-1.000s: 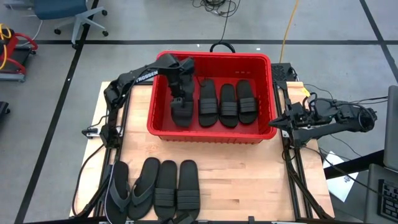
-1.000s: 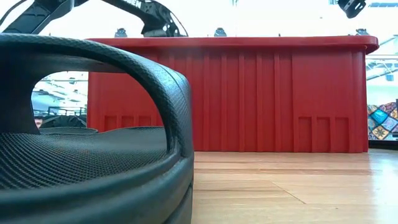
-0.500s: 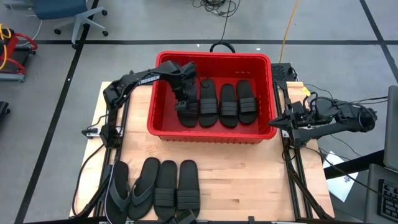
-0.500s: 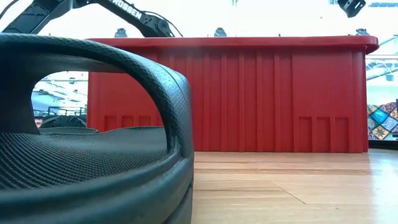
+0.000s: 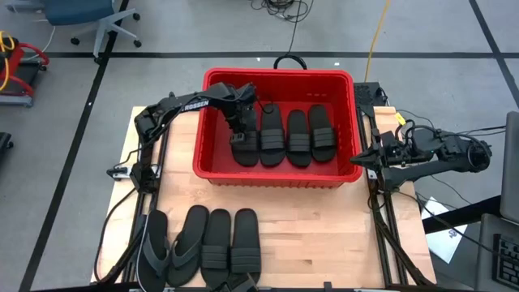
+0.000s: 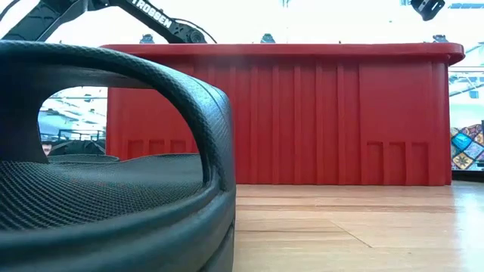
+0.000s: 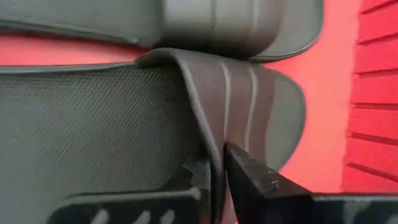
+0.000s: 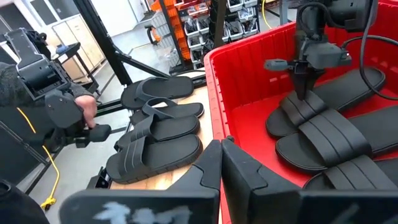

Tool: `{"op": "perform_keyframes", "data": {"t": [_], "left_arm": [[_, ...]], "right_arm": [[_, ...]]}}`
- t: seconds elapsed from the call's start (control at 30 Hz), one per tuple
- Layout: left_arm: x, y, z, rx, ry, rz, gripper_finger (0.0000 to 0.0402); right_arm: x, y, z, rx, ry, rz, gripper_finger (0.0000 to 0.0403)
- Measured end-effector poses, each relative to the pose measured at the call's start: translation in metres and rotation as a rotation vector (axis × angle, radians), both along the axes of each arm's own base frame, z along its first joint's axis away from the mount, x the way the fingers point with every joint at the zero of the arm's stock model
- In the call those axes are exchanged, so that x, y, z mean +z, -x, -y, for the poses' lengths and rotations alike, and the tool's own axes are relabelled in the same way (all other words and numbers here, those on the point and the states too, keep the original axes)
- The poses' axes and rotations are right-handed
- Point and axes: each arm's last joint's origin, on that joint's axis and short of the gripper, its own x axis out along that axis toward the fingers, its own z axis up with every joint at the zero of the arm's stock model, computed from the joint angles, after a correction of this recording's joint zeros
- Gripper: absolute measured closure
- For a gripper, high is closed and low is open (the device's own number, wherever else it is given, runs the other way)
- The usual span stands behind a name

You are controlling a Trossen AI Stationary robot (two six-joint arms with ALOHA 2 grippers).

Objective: Pick and place slides into bin
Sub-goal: Put the black slide into the red bin

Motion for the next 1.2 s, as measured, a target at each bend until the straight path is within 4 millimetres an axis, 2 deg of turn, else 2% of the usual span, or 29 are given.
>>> {"op": "perform_keyframes", "data": {"t": [0.23, 0.43, 0.57, 0.7, 0.8, 0.93, 1.03, 1.1, 1.2], "left_arm": [[0.01, -0.003, -0.003, 0.046, -0.023, 0.002, 0.0289], [0.032, -0.01, -0.006, 0.096, -0.117, 0.02, 0.0208], [0.056, -0.015, -0.004, 0.065, -0.157, 0.067, 0.0163], [0.096, -0.025, 0.008, 0.037, -0.179, 0.161, 0.0145], [0.136, -0.033, 0.036, -0.072, -0.16, 0.29, 0.0172], [0.177, -0.045, 0.089, -0.269, -0.138, 0.482, 0.0279], [0.189, -0.056, 0.13, -0.358, -0.089, 0.555, 0.0373], [0.19, -0.062, 0.154, -0.339, -0.018, 0.55, 0.0388], [0.19, -0.071, 0.187, -0.297, -0.053, 0.547, 0.0398]], "right_arm": [[0.0, 0.0, 0.0, 0.004, 0.016, 0.0, 0.0403], [0.0, 0.0, 0.0, 0.008, 0.029, 0.001, 0.0403], [0.0, 0.0, 0.0, 0.01, 0.037, 0.001, 0.0403], [0.0, 0.0, 0.0, 0.015, 0.056, 0.001, 0.0403], [0.0, 0.0, 0.0, 0.024, 0.096, 0.002, 0.0403], [-0.001, 0.0, 0.002, -0.005, 0.172, -0.009, 0.0403], [-0.001, 0.001, 0.002, 0.007, 0.211, -0.007, 0.0403], [-0.002, 0.003, 0.001, 0.035, 0.21, -0.002, 0.0403], [-0.004, 0.011, 0.002, 0.058, 0.19, -0.01, 0.0403]]}}
